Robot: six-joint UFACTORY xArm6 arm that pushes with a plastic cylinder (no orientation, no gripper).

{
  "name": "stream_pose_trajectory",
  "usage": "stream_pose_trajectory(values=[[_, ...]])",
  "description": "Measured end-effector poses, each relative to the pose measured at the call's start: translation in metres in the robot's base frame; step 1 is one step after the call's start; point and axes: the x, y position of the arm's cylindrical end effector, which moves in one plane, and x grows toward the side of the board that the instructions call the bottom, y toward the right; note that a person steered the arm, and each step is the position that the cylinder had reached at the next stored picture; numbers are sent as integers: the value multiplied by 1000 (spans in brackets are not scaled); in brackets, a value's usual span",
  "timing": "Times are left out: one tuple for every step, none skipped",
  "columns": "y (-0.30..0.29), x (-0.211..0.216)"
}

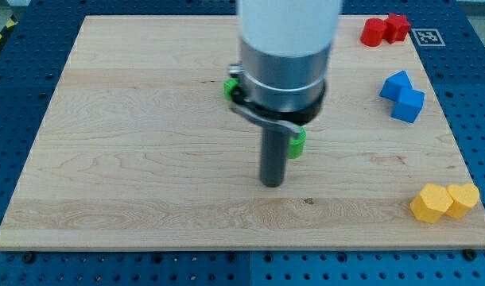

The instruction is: Place the green circle to the right of the green star

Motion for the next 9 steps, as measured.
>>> stream_pose_trajectory(values=[[13,-51],[12,-72],[13,-51],[47,-57],[56,-91],[46,-111],[46,-80],[38,-59],[14,-95]])
